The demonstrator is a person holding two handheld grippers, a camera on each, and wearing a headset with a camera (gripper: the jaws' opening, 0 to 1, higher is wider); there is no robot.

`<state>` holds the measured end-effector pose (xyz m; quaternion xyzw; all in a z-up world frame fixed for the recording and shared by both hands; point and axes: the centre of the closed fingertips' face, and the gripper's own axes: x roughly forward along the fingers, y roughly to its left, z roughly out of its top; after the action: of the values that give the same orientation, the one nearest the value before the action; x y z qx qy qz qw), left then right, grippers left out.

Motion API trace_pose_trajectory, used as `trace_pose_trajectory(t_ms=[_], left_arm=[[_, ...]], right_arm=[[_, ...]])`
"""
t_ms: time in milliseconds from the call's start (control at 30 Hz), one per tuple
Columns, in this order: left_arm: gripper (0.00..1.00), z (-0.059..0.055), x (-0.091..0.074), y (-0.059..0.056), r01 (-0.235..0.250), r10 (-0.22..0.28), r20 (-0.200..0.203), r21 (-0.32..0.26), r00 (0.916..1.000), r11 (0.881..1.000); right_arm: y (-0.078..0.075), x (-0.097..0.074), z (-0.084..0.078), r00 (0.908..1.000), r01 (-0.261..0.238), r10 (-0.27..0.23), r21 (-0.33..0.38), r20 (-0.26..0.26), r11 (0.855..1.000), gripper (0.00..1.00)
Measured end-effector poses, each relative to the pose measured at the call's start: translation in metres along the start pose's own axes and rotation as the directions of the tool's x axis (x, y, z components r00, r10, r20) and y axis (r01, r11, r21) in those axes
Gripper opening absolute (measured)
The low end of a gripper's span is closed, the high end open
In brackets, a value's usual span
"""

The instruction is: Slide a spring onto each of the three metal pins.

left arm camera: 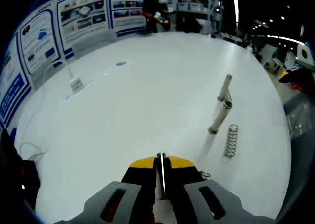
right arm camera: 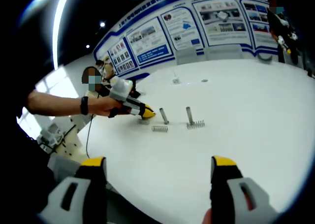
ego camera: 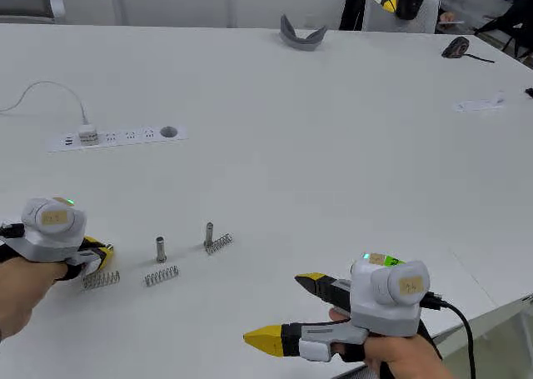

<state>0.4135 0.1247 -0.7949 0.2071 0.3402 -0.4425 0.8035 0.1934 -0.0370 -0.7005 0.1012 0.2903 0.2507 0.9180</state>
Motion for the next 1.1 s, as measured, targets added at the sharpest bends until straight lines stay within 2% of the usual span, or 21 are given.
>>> trace_pose_trajectory(t_ms=[67, 167, 300, 333, 400, 567, 767, 1100], left_arm=[[0.09, 0.0, 0.0, -0.002, -0.006, 0.007, -0.025, 0.032, 0.9997, 0.999], [0.08, 0.001, 0.001, -0.003, 0.0, 0.002, -0.038, 0.049, 0.9993, 0.999], [0.08, -0.001, 0.001, -0.001, -0.003, 0.004, -0.051, 0.016, 0.9987, 1.0], [0.08, -0.003, 0.0, 0.001, -0.024, 0.022, -0.058, -0.031, 0.9981, 0.999], [0.08, 0.004, -0.003, 0.001, -0.025, 0.024, -0.009, -0.084, 0.9997, 0.996], [0.08, 0.003, -0.008, 0.001, -0.029, 0.028, -0.014, -0.077, 0.9995, 0.997], [0.08, 0.012, -0.019, 0.004, -0.034, 0.037, 0.022, -0.101, 0.9991, 0.994], [0.08, 0.014, -0.03, 0.007, -0.037, 0.041, 0.041, -0.1, 0.9983, 0.994]], right_arm=[[0.001, 0.001, 0.0, 1.0, -0.001, 0.001, -0.001, -0.003, 1.0, 0.89], [0.002, 0.001, -0.001, 1.0, -0.003, 0.003, 0.0, -0.005, 1.0, 0.89], [0.001, 0.0, -0.001, 1.0, 0.0, 0.0, -0.001, -0.002, 1.0, 0.89], [0.001, 0.0, -0.001, 1.0, 0.003, -0.003, -0.001, -0.002, 1.0, 0.89], [-0.001, -0.002, -0.002, 1.0, 0.008, -0.008, 0.002, -0.001, 1.0, 0.89], [-0.003, -0.004, -0.003, 0.9999, 0.013, -0.013, 0.006, -0.001, 1.0, 0.89], [-0.004, -0.006, -0.003, 0.9998, 0.018, -0.018, 0.009, 0.004, 1.0, 0.88], [-0.002, -0.004, -0.005, 0.9999, 0.015, -0.015, 0.013, 0.004, 1.0, 0.88]])
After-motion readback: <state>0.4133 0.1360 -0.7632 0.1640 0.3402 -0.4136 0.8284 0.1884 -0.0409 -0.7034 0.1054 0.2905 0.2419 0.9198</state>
